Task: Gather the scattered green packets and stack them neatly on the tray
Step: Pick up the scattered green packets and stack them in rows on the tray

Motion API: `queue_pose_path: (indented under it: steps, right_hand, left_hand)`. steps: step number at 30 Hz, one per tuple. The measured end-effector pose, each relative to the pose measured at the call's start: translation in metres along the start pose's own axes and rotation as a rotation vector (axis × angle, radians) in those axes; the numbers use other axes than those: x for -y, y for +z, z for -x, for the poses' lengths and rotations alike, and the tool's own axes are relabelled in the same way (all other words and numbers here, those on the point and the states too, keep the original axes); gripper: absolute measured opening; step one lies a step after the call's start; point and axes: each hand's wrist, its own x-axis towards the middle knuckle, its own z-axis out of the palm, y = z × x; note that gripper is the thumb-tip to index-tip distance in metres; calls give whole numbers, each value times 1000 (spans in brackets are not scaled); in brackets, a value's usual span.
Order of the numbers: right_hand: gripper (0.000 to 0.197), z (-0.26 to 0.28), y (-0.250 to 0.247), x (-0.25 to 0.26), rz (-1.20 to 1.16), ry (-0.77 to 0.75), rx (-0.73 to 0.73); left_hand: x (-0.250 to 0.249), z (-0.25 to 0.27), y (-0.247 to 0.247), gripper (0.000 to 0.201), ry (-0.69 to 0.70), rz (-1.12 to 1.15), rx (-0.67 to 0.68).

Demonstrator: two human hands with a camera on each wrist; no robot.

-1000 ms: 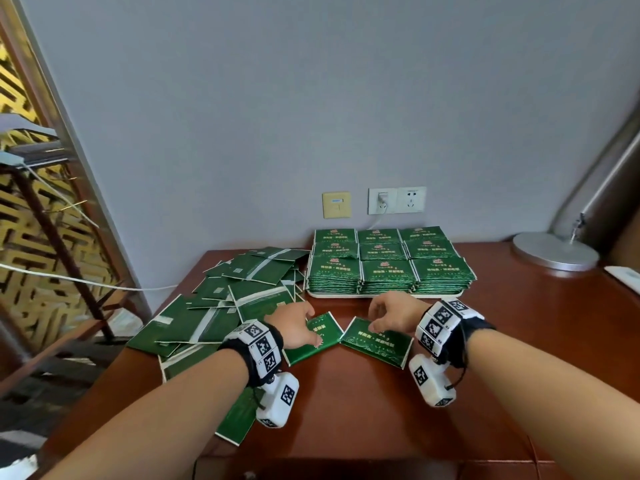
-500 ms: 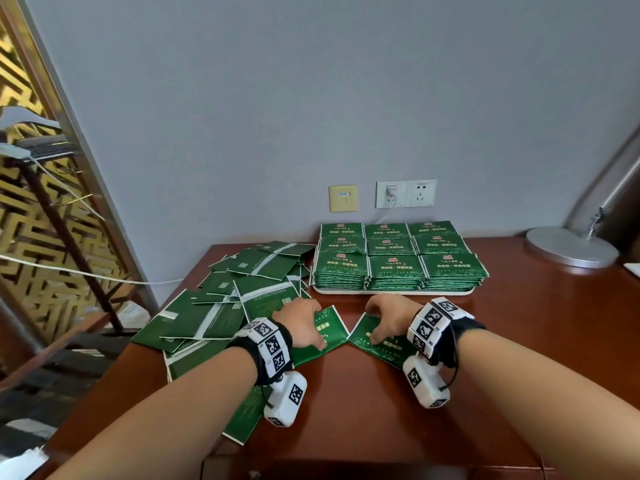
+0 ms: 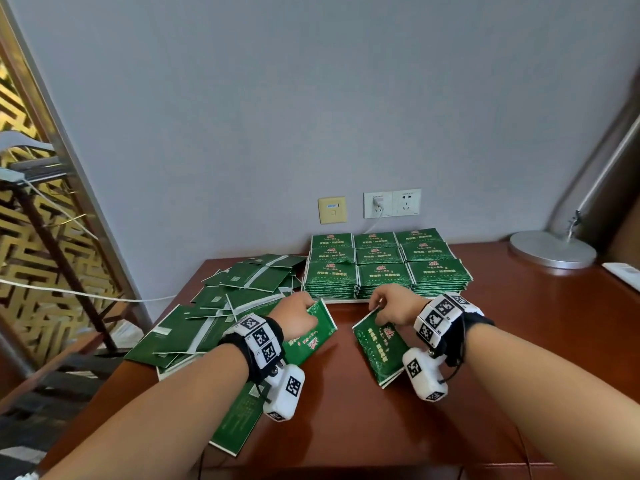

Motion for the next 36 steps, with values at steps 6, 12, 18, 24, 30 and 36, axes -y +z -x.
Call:
queue_pose_path:
  steps: [6,12,18,24,30,36]
  right_hand:
    - [30,14,-31,-5,-299,79,-90]
    - [37,11,-61,-16,-568,118,-245]
    - [50,-8,-74,-30,-635,106,-335]
    - [26,-33,-76,-35,-676,148,-346]
    - [23,-64,-71,-42,-693,164,-398]
    - [24,-76,-63,-50,-479,130,-439]
  left_hand:
    - [-17,-11,-20,44,1,224,-94]
    - [-34,-24,-38,50,-81,539,-115]
    - [-38,-48,-42,75,-63,772,-102]
    - [-29,-81,-40,76,-39,876,-149]
    - [-23,-104,-31,55,-71,848,-155]
    - [-15,-120,-20,40,-72,468,-241]
